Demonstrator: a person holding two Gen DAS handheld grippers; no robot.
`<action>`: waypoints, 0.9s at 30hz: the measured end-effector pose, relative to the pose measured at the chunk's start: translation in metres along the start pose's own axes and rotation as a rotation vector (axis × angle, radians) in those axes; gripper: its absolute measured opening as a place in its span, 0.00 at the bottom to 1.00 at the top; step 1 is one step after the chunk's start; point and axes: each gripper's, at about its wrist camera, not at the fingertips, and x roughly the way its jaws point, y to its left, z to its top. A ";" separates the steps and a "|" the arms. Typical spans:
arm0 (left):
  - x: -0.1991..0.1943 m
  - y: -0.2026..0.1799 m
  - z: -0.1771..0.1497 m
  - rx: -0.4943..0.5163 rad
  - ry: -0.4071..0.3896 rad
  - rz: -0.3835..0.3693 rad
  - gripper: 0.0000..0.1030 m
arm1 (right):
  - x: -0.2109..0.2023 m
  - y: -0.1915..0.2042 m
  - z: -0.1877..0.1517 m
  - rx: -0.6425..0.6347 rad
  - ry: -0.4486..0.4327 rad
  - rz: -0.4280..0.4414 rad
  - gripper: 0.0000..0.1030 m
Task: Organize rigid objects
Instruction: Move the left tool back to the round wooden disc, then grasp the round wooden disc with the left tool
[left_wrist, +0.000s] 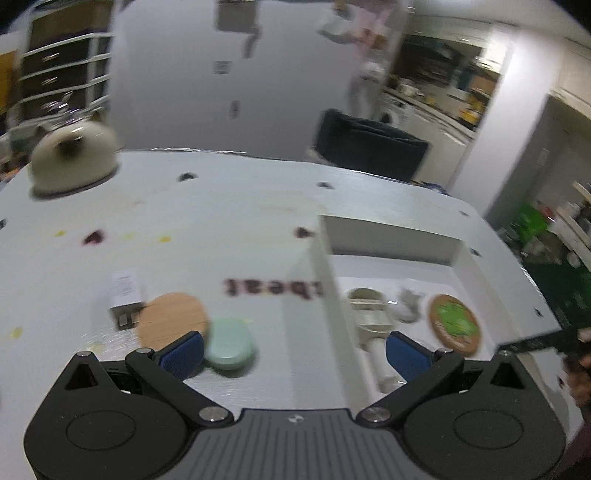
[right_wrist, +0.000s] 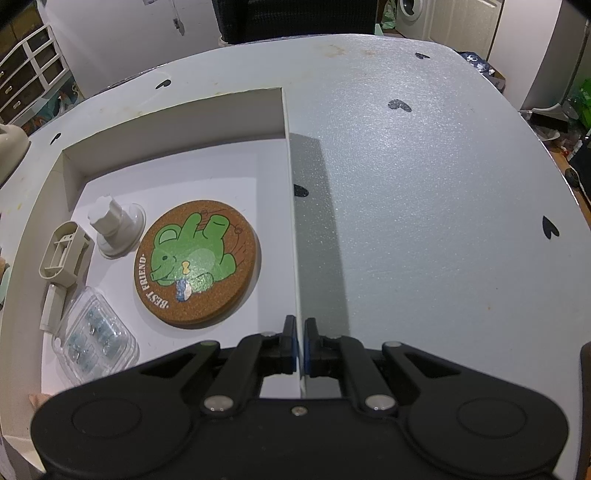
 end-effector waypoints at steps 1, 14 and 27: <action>0.001 0.004 0.000 -0.012 -0.003 0.016 1.00 | 0.000 0.000 0.000 0.000 0.000 0.000 0.05; 0.038 0.053 -0.005 -0.158 -0.004 0.153 1.00 | 0.000 0.000 0.000 0.002 0.000 0.000 0.05; 0.066 0.081 0.001 -0.299 0.002 0.146 0.83 | -0.001 -0.002 0.000 0.015 -0.002 -0.002 0.06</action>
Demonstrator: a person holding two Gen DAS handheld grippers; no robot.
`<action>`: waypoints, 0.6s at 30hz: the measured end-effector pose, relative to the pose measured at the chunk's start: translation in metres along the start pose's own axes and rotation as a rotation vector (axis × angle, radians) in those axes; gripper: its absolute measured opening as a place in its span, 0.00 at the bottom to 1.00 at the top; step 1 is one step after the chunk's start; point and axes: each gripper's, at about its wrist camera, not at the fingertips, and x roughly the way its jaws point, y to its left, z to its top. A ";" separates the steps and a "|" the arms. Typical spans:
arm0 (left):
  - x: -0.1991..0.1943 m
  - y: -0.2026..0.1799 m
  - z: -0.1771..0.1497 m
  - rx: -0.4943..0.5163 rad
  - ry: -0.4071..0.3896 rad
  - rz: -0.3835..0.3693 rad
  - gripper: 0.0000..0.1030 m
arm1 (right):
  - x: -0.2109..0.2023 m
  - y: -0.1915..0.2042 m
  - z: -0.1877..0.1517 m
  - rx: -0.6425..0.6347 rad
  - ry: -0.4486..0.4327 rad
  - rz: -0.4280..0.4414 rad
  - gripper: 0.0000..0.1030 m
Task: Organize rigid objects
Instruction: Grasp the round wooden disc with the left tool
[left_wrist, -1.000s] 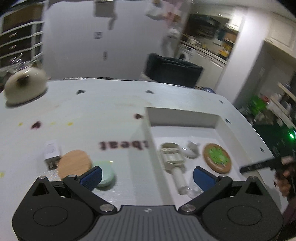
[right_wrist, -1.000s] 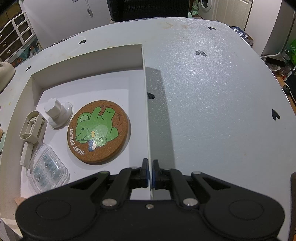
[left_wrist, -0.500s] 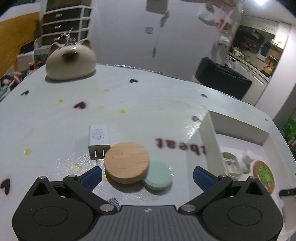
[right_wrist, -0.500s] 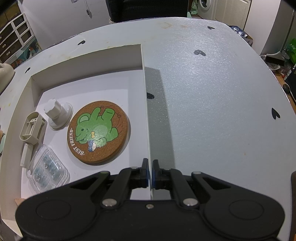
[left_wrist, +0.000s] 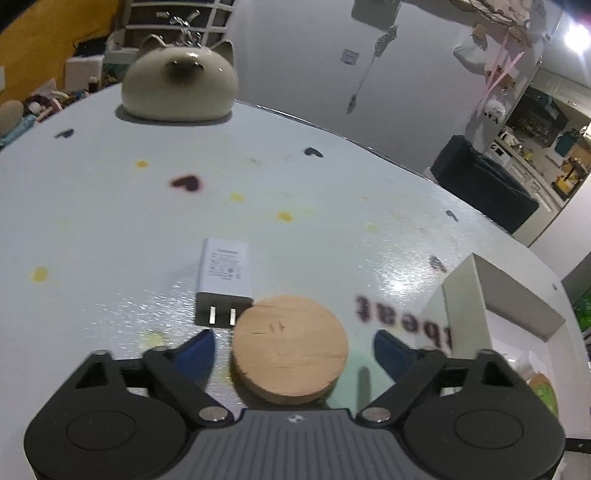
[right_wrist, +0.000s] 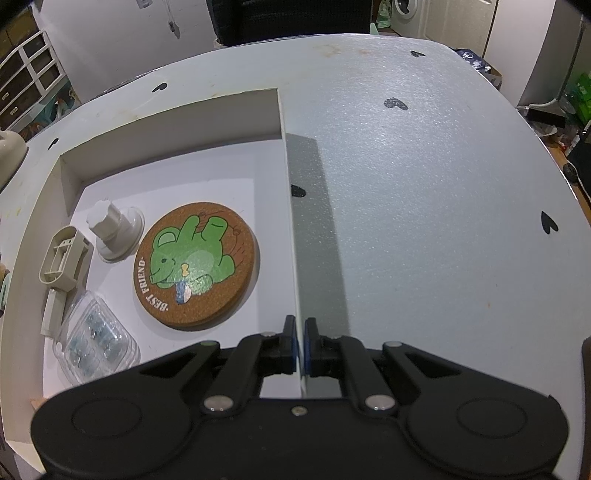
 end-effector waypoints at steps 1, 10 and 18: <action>0.001 -0.001 0.000 0.003 0.005 -0.007 0.80 | 0.000 0.000 0.000 0.001 0.000 0.000 0.06; 0.000 -0.004 -0.003 0.034 0.007 0.010 0.66 | 0.000 0.000 0.000 0.002 0.000 -0.001 0.06; -0.026 -0.012 -0.009 0.055 0.009 -0.027 0.66 | 0.000 0.001 0.000 -0.001 0.000 -0.001 0.06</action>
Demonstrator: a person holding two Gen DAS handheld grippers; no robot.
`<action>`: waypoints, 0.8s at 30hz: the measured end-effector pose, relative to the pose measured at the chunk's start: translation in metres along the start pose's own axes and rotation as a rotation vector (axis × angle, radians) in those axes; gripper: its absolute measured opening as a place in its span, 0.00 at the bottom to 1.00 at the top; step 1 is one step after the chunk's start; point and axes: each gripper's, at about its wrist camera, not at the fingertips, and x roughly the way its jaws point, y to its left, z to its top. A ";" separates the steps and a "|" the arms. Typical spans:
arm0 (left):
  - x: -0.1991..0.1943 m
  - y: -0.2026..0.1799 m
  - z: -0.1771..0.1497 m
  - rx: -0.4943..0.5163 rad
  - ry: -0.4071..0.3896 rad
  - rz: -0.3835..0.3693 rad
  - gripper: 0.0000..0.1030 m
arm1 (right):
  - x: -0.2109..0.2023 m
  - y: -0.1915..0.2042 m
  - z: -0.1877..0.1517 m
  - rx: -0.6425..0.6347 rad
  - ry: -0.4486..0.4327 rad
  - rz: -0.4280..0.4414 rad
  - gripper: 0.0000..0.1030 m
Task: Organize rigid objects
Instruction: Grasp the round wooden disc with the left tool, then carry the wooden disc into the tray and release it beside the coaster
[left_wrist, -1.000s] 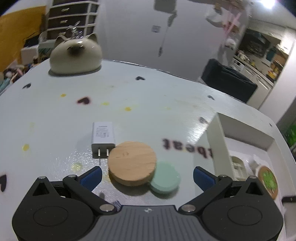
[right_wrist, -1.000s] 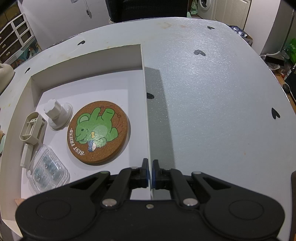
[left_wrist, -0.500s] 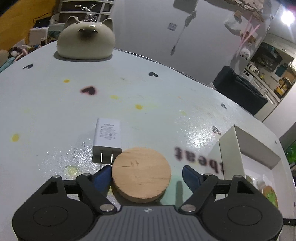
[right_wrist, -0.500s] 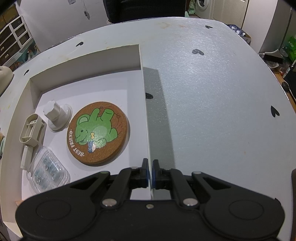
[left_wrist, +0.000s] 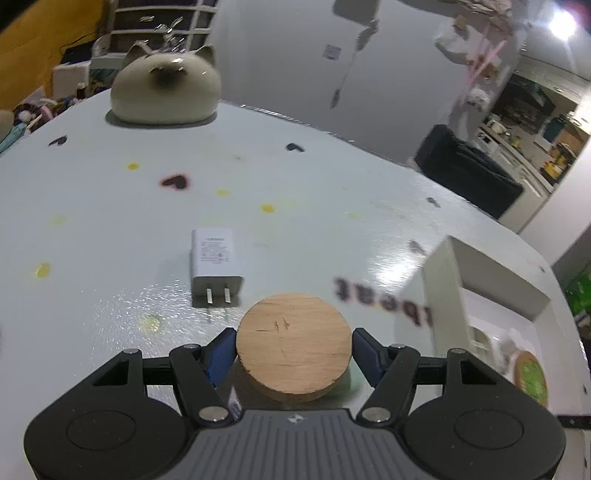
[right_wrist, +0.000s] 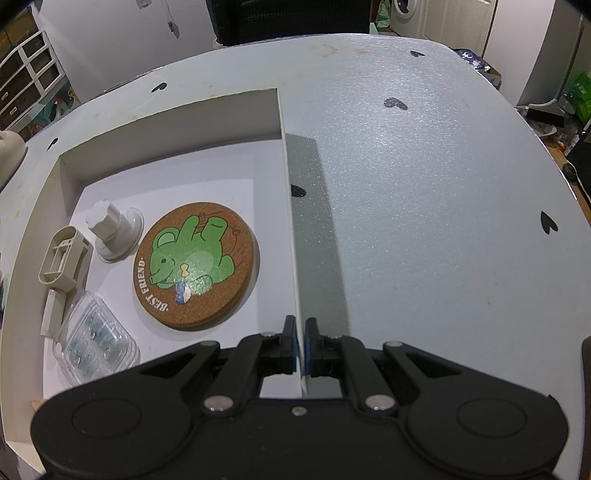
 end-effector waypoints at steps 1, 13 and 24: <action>-0.006 -0.003 0.000 0.009 -0.003 -0.015 0.66 | 0.000 0.000 0.000 -0.001 0.000 0.000 0.06; -0.053 -0.088 -0.013 0.218 0.030 -0.266 0.66 | 0.001 0.004 0.000 -0.026 0.004 -0.003 0.05; -0.034 -0.185 -0.048 0.474 0.154 -0.426 0.66 | 0.002 0.007 -0.001 -0.035 0.001 -0.010 0.05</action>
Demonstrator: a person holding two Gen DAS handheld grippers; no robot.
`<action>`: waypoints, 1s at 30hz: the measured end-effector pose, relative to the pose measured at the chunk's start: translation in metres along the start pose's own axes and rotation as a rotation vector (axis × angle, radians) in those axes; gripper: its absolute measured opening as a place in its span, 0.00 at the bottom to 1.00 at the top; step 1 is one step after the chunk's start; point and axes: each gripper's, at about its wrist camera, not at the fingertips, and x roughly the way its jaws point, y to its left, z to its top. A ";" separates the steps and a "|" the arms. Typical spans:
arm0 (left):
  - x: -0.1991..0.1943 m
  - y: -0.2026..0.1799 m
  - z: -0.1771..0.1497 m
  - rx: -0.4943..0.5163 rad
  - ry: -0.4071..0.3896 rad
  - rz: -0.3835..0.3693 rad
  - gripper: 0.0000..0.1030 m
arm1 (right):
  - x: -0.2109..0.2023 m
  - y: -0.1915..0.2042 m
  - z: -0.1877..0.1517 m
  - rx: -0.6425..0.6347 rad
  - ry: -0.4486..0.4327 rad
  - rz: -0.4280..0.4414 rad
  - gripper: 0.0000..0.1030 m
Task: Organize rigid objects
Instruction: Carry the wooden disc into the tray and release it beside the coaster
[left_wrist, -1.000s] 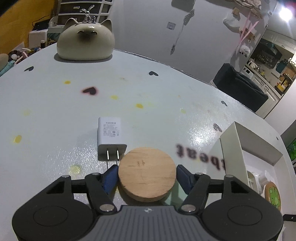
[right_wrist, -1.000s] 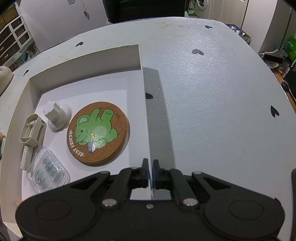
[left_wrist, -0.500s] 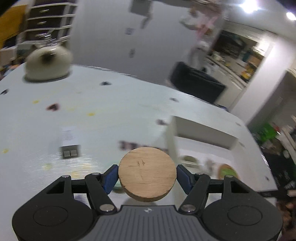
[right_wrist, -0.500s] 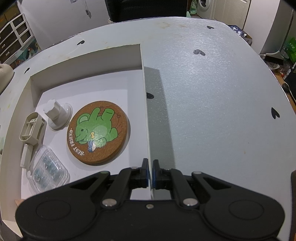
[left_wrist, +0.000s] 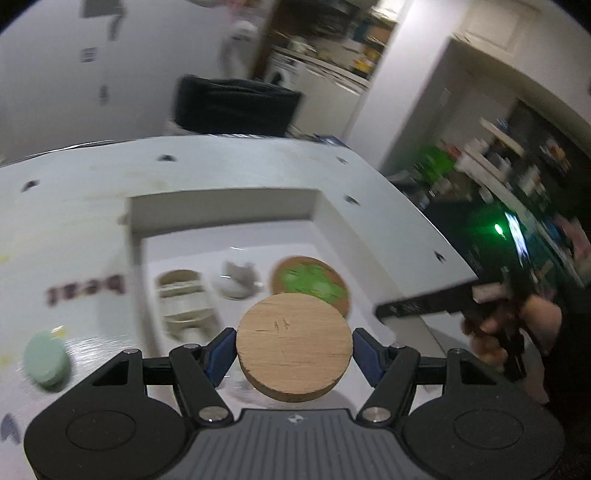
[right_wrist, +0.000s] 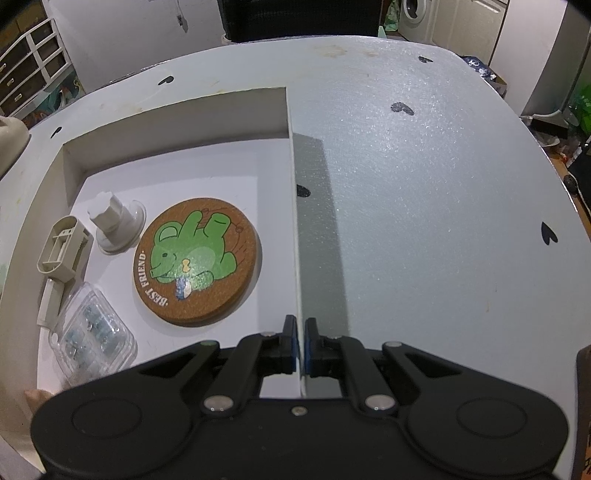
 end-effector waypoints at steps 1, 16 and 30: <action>0.005 -0.006 0.000 0.018 0.012 -0.008 0.66 | 0.000 0.000 0.000 0.000 0.000 0.001 0.05; 0.084 -0.055 -0.017 0.164 0.220 -0.100 0.66 | -0.001 -0.003 0.002 -0.001 0.008 0.009 0.05; 0.096 -0.068 -0.018 0.221 0.244 -0.094 0.91 | -0.001 -0.006 0.001 0.004 0.006 0.018 0.04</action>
